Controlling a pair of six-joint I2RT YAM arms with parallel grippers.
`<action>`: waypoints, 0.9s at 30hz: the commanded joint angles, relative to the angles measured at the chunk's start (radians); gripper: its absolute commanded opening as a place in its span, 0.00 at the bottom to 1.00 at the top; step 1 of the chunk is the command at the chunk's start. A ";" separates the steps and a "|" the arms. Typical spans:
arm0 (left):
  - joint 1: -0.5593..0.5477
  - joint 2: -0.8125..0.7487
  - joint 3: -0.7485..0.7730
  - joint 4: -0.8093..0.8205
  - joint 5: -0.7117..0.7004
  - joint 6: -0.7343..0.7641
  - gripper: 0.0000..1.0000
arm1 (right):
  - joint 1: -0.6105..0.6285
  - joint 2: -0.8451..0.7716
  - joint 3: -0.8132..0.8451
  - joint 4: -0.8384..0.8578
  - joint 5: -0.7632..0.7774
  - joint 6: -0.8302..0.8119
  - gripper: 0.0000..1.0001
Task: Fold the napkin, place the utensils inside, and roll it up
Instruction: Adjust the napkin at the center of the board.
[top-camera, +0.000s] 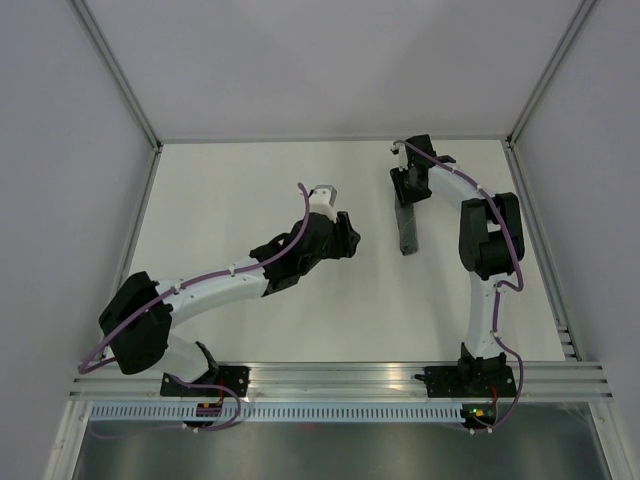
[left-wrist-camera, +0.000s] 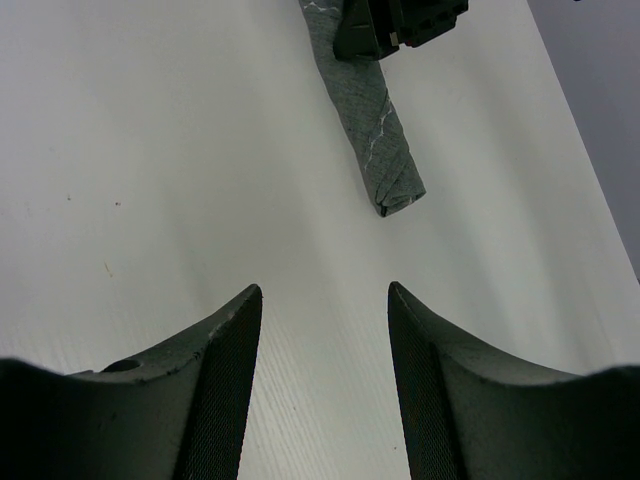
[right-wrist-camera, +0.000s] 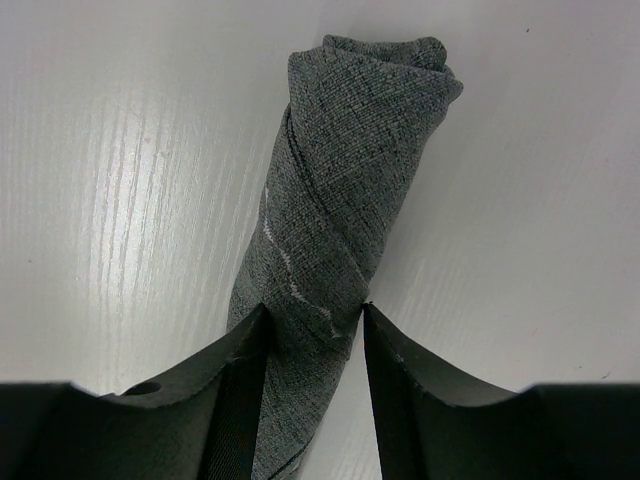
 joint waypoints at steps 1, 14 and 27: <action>0.007 -0.018 0.010 0.001 0.025 0.039 0.59 | -0.002 0.014 0.008 -0.102 0.046 0.008 0.49; 0.007 -0.004 0.018 -0.010 0.035 0.039 0.59 | -0.023 -0.012 0.057 -0.135 -0.019 0.025 0.52; 0.007 0.029 0.045 -0.018 0.048 0.043 0.59 | -0.048 -0.027 0.091 -0.158 -0.102 0.028 0.52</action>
